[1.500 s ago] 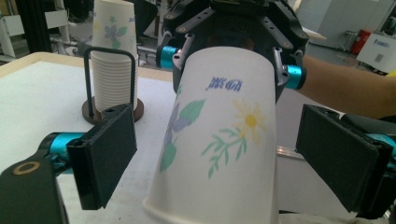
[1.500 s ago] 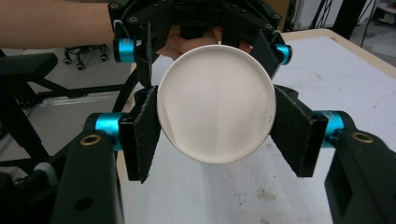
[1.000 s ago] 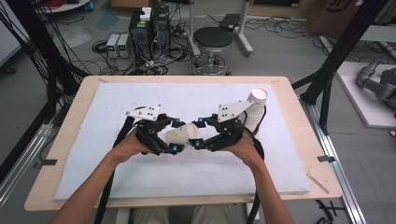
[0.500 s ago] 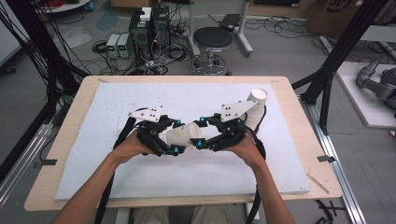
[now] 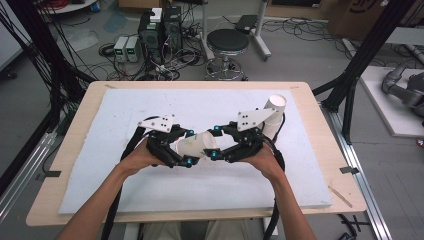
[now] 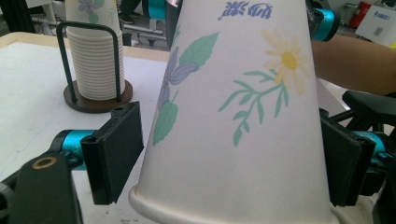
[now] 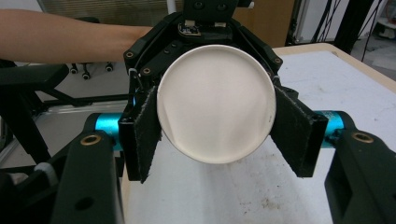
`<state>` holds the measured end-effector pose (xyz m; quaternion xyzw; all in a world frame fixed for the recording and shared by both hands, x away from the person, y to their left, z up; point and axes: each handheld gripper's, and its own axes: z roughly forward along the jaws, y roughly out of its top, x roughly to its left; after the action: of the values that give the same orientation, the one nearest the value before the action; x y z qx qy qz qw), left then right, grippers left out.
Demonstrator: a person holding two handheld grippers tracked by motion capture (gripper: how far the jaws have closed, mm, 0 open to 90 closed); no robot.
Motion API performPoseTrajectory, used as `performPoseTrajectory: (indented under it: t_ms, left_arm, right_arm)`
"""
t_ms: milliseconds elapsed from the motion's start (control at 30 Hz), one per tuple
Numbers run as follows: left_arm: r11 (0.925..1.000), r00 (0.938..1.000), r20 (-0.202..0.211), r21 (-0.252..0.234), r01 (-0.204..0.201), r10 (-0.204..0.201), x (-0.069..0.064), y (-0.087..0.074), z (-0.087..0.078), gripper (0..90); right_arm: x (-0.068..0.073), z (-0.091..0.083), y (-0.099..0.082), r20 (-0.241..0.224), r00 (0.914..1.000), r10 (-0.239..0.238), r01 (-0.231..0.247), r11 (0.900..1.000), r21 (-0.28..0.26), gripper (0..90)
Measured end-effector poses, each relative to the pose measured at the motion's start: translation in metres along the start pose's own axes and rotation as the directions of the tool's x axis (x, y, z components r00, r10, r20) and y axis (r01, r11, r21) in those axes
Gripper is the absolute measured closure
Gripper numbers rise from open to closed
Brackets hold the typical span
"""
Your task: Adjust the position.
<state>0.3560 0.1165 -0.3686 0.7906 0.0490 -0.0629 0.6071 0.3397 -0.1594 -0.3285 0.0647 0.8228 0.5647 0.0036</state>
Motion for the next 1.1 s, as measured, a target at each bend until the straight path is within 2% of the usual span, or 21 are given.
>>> performPoseTrajectory:
  t_ms: [400,633,700,767,867,1100]
  left_arm:
    - [0.9997,0.9996,0.014,0.001,-0.024,0.024,-0.0006,0.0004,-0.0022,28.1]
    - [0.9994,0.9994,0.012,0.005,-0.033,0.033,-0.0010,0.0006,-0.0032,29.7]
    - [0.9995,0.9995,0.011,0.001,-0.030,0.030,-0.0011,0.0006,-0.0032,30.0]
    - [0.9995,0.9994,0.011,0.003,-0.031,0.031,-0.0009,0.0006,-0.0035,30.3]
    - [0.9994,0.9994,0.007,0.005,-0.034,0.034,-0.0008,0.0007,-0.0047,30.5]
    - [0.9992,0.9992,-0.001,0.002,-0.039,0.039,-0.0014,0.0015,-0.0078,30.8]
  right_arm:
    - [-0.0009,-0.0010,-0.0002,-0.008,1.0000,0.002,-0.002,1.0000,-0.003,37.8]
    - [-0.0011,-0.0002,-0.0004,-0.013,0.9999,0.001,-0.001,1.0000,-0.001,37.4]
    - [-0.0010,0.0001,-0.0004,-0.009,1.0000,-0.003,0.003,1.0000,0.000,33.2]
    - [-0.0009,0.0019,-0.0009,-0.003,0.9999,0.011,-0.011,0.9999,-0.005,17.7]
    - [-0.0009,0.0027,-0.0015,0.002,0.9998,0.022,-0.022,0.9998,-0.001,14.4]
    - [-0.0019,0.0031,-0.0019,0.009,0.9996,0.027,-0.027,0.9996,0.003,13.9]
